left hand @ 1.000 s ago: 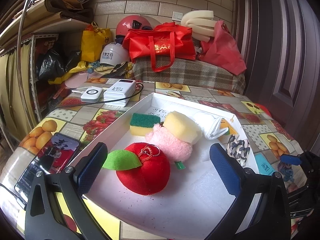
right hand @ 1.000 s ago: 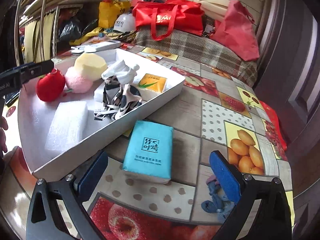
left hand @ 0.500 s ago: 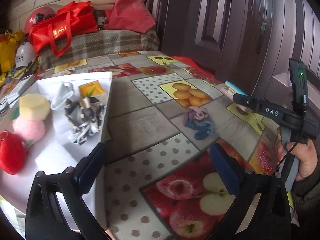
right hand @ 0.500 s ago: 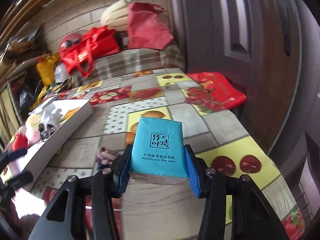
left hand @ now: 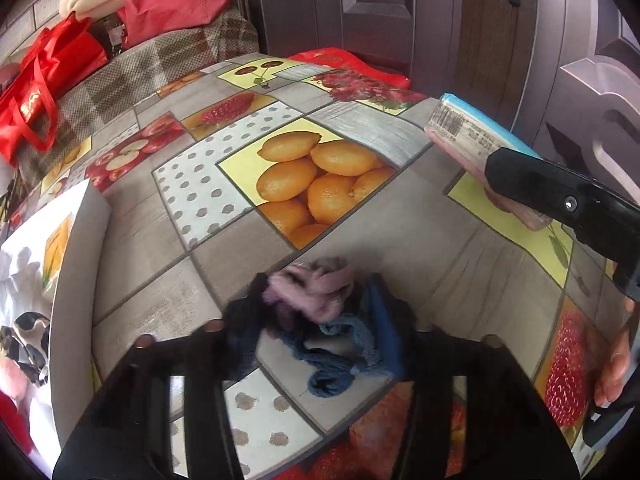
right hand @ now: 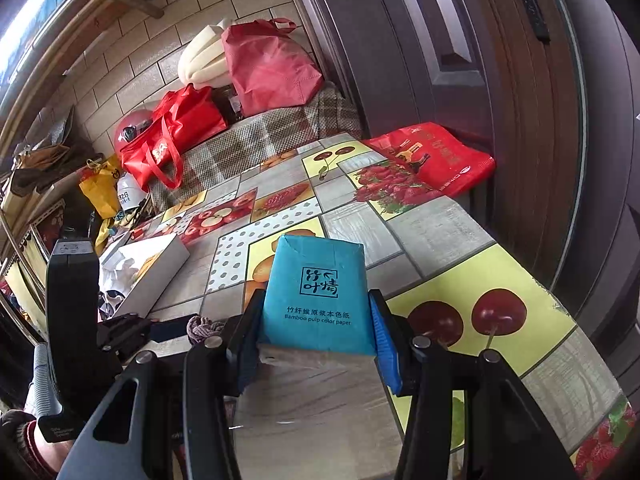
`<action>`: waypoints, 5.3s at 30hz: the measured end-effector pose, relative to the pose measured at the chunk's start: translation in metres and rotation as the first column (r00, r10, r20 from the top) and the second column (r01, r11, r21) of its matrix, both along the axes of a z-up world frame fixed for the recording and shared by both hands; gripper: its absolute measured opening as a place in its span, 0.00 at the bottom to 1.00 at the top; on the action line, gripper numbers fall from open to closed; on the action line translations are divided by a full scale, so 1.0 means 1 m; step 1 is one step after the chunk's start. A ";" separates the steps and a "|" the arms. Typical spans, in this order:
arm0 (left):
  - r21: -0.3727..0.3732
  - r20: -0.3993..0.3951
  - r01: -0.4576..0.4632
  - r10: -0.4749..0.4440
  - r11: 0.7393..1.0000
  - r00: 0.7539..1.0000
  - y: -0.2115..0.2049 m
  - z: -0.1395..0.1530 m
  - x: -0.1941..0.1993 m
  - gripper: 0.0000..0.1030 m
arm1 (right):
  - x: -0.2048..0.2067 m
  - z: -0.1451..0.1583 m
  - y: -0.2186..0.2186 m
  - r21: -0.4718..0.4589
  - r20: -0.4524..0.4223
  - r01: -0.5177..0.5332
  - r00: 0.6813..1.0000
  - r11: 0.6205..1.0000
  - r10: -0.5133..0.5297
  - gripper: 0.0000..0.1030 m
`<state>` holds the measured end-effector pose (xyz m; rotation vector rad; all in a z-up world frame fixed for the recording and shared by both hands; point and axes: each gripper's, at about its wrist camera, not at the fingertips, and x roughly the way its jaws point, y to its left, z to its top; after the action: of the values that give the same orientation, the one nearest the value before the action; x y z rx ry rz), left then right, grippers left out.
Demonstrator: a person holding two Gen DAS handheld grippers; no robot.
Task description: Organize soft objects
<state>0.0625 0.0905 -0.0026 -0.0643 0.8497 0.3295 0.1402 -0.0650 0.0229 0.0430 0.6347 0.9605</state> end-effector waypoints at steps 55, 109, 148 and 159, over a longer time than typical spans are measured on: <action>0.107 0.418 -0.391 0.316 0.914 0.852 0.068 0.045 -0.237 0.30 | -0.157 0.020 0.074 -0.034 0.347 -0.291 0.894 0.956 0.284 0.48; -0.026 0.413 -0.667 0.616 0.744 0.671 0.160 0.040 -0.270 1.00 | -0.195 0.008 0.199 -0.118 0.254 -0.368 0.887 0.922 0.387 1.00; 0.001 0.412 -0.632 0.576 0.775 0.706 0.058 0.058 -0.273 1.00 | -0.182 0.029 0.069 -0.002 0.445 0.022 0.895 1.000 -0.019 1.00; 0.150 0.403 -0.702 0.605 0.696 0.686 0.006 0.088 -0.274 1.00 | -0.143 0.022 0.005 0.042 0.223 0.105 0.968 0.994 -0.112 1.00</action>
<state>-0.2112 0.0962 0.0858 -0.1477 0.4041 1.1111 -0.0028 -0.0603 0.0447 -0.0048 0.4045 0.8544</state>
